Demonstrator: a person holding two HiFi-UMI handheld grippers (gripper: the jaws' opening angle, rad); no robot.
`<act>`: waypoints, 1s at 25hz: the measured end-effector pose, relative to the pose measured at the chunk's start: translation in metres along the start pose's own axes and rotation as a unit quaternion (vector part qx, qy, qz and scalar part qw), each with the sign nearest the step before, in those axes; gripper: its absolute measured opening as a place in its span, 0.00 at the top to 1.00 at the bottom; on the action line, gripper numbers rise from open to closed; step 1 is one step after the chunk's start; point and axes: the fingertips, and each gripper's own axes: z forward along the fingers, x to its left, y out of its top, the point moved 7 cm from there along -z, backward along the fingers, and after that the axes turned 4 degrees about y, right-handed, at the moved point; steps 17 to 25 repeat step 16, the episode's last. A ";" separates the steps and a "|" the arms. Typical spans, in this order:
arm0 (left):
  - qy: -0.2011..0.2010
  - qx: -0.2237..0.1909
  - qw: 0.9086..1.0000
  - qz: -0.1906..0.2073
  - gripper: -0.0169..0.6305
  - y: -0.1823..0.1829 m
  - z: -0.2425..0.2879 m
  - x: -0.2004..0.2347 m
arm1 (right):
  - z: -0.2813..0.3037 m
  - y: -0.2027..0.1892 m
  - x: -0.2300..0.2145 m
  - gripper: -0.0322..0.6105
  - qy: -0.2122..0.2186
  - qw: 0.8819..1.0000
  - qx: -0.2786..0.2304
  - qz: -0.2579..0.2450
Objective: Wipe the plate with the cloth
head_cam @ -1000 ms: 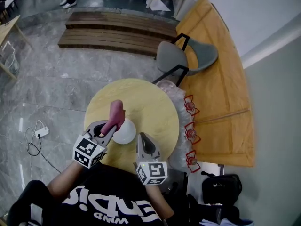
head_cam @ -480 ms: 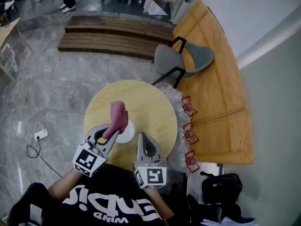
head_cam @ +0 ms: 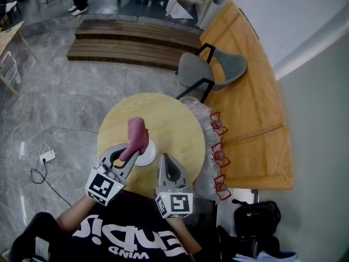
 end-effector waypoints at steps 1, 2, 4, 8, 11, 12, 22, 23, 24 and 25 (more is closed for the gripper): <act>0.000 0.000 1.000 0.002 0.89 0.000 0.000 0.001 | 0.000 0.000 0.001 0.92 0.001 1.000 0.000 0.001; 0.001 -0.002 1.000 0.009 0.89 -0.003 -0.001 0.002 | 0.001 0.000 0.001 0.92 0.002 1.000 0.001 0.002; 0.003 -0.004 1.000 0.014 0.89 -0.005 0.000 0.004 | 0.001 -0.001 0.001 0.92 0.003 1.000 0.003 0.005; 0.006 0.000 1.000 0.006 0.89 -0.002 0.002 0.005 | 0.002 -0.002 -0.001 0.92 0.006 1.000 0.006 0.012; 0.010 0.001 1.000 0.011 0.89 -0.009 0.003 0.007 | 0.004 -0.001 0.000 0.92 0.011 1.000 0.005 0.014; 0.011 0.003 1.000 0.009 0.89 -0.009 0.003 0.008 | 0.005 -0.001 0.001 0.92 0.012 1.000 0.005 0.015; 0.012 0.006 1.000 0.003 0.89 -0.010 0.003 0.010 | 0.007 -0.002 0.001 0.92 0.014 1.000 0.007 0.019; 0.012 0.006 1.000 0.003 0.89 -0.010 0.003 0.010 | 0.007 -0.002 0.001 0.92 0.014 1.000 0.007 0.019; 0.012 0.006 1.000 0.003 0.89 -0.010 0.003 0.010 | 0.007 -0.002 0.001 0.92 0.014 1.000 0.007 0.019; 0.012 0.006 1.000 0.003 0.89 -0.010 0.003 0.010 | 0.007 -0.002 0.001 0.92 0.014 1.000 0.007 0.019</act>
